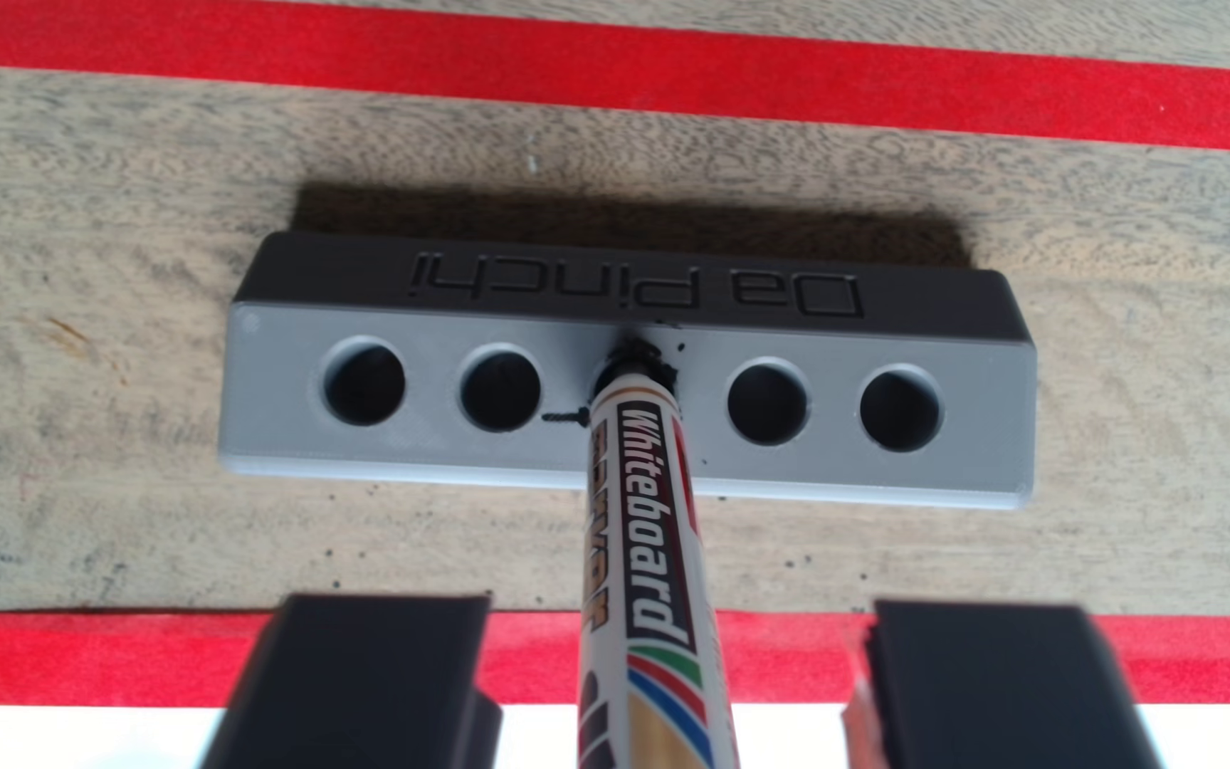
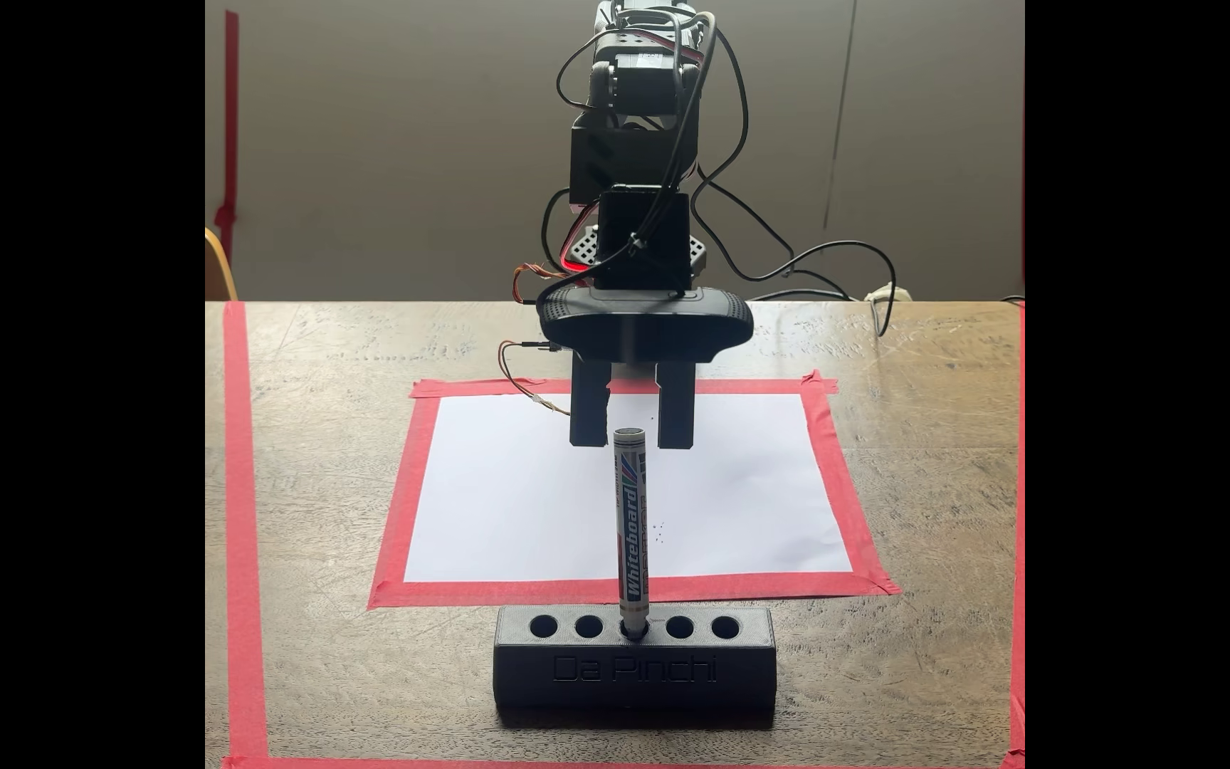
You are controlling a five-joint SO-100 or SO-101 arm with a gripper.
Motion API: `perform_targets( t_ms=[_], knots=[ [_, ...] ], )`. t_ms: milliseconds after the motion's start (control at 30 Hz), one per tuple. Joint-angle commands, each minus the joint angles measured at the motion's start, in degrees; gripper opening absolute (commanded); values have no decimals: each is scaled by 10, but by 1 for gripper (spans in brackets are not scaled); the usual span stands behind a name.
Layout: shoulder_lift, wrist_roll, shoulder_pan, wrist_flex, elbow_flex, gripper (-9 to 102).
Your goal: Pick up a pen
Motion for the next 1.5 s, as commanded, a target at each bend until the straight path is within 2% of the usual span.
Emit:
perform_targets(
  t_ms=[0,667,1467],
  knots=[
    [10,-4,4,-16,-44,100],
    [6,-4,5,26,-38,100],
    [8,-3,4,35,19,100]
  ],
)
